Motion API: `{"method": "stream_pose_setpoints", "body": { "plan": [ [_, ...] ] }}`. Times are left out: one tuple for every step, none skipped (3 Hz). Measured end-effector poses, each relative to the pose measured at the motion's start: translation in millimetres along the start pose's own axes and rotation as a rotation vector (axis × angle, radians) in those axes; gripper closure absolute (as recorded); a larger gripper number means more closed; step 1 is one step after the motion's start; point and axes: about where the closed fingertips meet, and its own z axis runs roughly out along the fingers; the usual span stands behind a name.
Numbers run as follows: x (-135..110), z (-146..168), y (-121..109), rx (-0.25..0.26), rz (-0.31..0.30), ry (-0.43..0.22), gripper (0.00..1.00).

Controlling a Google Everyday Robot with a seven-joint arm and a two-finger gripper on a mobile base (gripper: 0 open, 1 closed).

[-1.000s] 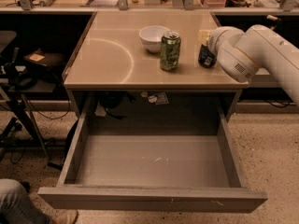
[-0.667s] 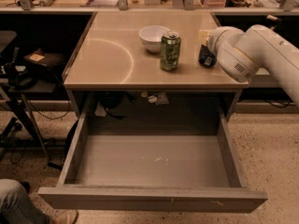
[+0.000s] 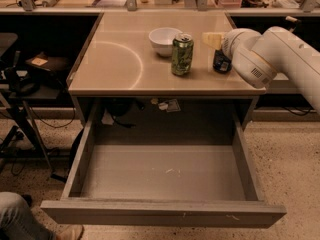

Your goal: Pick pepsi can from top drawer and place on counter

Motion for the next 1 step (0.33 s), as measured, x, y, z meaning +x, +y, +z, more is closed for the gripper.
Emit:
{"method": "stream_pose_setpoints", "body": {
  "plan": [
    [0.0,0.0,0.0,0.0,0.0,0.0,0.0]
  ]
}}
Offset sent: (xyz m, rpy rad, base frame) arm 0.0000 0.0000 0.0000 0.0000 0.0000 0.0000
